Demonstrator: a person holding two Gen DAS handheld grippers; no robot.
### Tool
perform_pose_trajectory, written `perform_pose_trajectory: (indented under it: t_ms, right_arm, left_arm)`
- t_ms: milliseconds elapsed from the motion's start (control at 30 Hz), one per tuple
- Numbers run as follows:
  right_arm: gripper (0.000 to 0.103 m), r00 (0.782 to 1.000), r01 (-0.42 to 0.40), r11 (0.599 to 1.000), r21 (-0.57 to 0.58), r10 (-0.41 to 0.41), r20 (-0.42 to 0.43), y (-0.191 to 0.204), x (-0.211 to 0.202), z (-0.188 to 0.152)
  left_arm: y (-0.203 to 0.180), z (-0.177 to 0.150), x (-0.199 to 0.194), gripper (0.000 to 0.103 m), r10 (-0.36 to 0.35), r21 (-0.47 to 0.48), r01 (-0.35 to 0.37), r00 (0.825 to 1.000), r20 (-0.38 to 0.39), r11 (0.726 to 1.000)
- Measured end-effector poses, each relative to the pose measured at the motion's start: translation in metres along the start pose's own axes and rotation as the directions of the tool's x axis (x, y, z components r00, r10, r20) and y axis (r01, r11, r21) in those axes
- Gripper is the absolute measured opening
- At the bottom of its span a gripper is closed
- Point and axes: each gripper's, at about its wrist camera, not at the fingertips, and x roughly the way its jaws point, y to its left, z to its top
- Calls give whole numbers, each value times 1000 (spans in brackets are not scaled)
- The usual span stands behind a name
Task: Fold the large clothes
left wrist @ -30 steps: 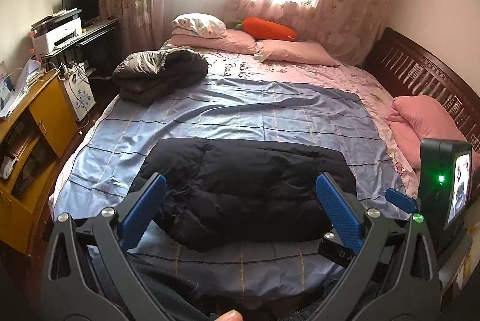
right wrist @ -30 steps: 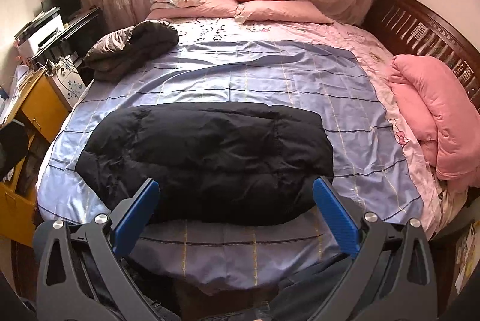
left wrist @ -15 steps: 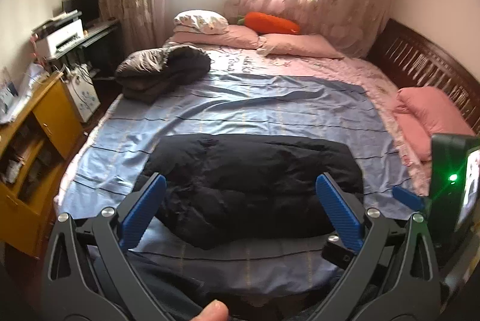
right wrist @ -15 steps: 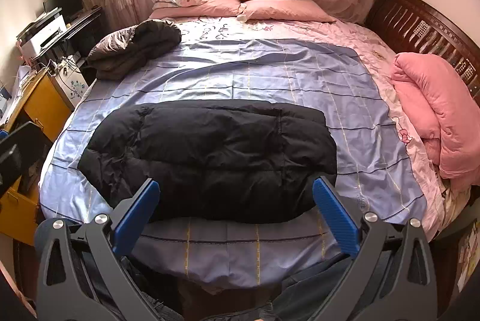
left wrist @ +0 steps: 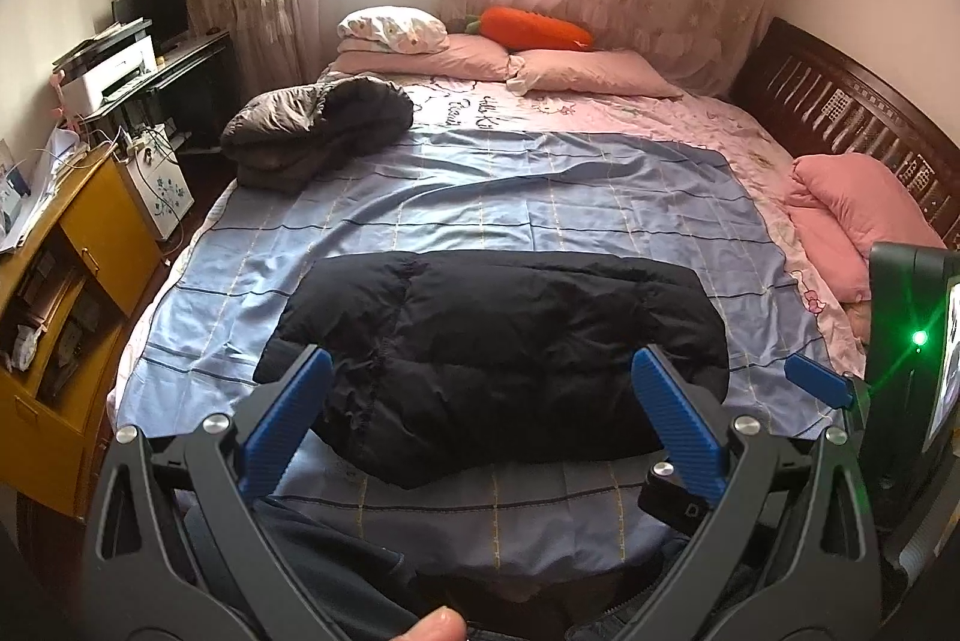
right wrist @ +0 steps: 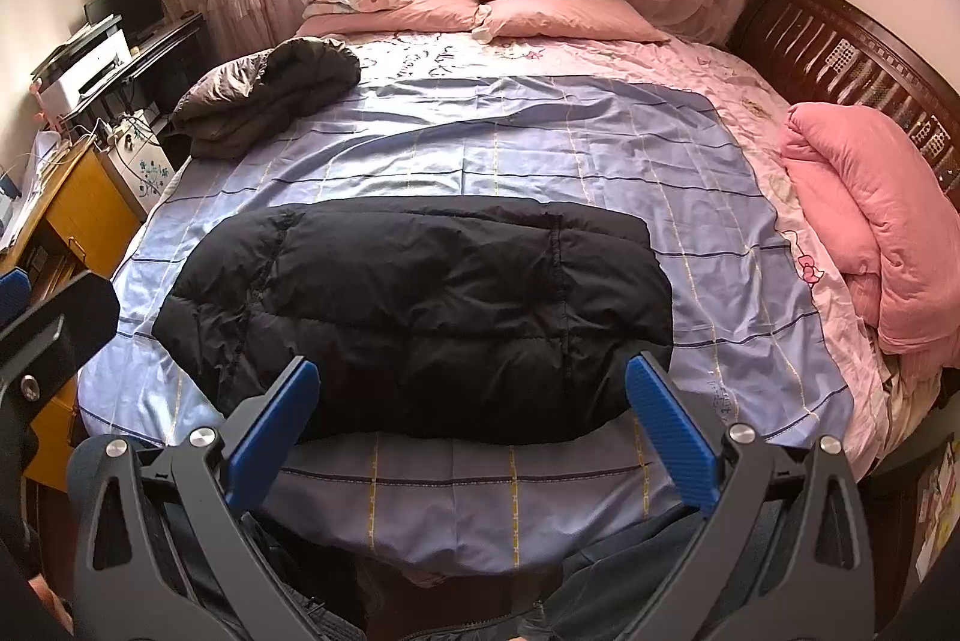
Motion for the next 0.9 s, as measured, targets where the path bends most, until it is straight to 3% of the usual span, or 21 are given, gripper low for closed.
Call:
perform_pose_trajectory:
  t_ms: [900]
  right_arm:
    - [102, 1000, 1, 1000, 0, -1, 1, 1, 0, -1]
  left_arm:
    - [0, -2, -3, 101, -8, -12, 8, 1000, 5, 1000]
